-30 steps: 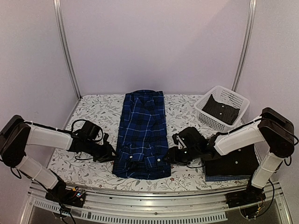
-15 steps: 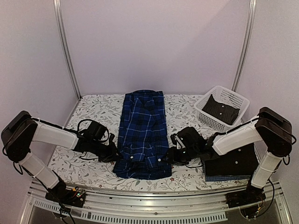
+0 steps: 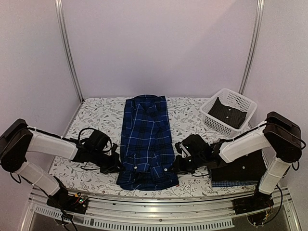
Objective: Fold and stack the long sleeve shirts
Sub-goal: Pick up the rectangle-folded shirt from the center of the board, then fold the rectangle-folded shirt at the center of the board.
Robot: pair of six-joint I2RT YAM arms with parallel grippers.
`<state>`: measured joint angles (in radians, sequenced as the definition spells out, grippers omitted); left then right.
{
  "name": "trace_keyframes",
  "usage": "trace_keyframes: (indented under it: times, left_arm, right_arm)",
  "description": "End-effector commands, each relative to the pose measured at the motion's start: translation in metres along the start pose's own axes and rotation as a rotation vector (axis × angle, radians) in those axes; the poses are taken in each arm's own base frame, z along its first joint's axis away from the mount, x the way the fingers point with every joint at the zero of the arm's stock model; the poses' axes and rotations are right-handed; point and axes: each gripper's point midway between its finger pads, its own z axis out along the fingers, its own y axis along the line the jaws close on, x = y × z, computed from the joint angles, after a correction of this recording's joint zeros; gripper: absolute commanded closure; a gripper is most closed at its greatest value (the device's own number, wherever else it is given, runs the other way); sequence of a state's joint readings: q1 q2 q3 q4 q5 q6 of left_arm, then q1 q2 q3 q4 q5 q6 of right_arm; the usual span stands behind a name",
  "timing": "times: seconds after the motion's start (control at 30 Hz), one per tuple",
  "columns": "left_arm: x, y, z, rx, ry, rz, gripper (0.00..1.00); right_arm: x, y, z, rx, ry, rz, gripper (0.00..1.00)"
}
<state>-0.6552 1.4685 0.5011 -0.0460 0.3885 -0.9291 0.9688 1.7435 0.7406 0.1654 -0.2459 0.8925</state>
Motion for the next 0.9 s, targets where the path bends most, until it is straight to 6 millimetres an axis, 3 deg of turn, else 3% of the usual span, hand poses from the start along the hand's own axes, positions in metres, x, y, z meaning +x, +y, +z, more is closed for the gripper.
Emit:
trace_keyframes:
  times: [0.0,0.1,0.2,0.33,0.43,0.6,0.67,0.77,0.87]
  left_arm:
    - [0.029,0.003,-0.011,0.001,0.041,-0.032,1.00]
    - [0.033,-0.004,-0.027,0.038,0.014,-0.043,1.00]
    - [0.027,-0.017,-0.044,0.078,-0.038,-0.045,1.00]
    - [0.001,-0.042,-0.066,0.143,-0.099,-0.029,1.00]
    - [-0.030,-0.054,-0.076,0.181,-0.137,-0.023,1.00]
    - [-0.097,-0.055,-0.071,0.185,-0.176,-0.034,1.00]
    - [-0.129,-0.052,-0.066,0.202,-0.196,-0.064,1.00]
    - [-0.163,-0.039,-0.045,0.194,-0.194,-0.106,1.00]
    - [-0.180,-0.025,-0.020,0.180,-0.175,-0.143,1.00]
  right_arm:
    - [0.016,0.012,-0.011,-0.024,0.011,-0.011,1.00]
    - [0.015,0.023,-0.024,-0.050,-0.017,-0.009,1.00]
    - [0.000,0.044,-0.041,-0.095,-0.072,-0.019,1.00]
    - [-0.030,0.073,-0.054,-0.130,-0.118,-0.065,1.00]
    - [-0.064,0.079,-0.054,-0.133,-0.149,-0.082,1.00]
    - [-0.137,0.073,-0.049,-0.152,-0.209,-0.082,1.00]
    - [-0.160,0.063,-0.036,-0.151,-0.204,-0.080,1.00]
    - [-0.188,0.038,-0.009,-0.132,-0.189,-0.054,1.00]
    - [-0.203,0.007,0.015,-0.102,-0.172,-0.023,1.00]
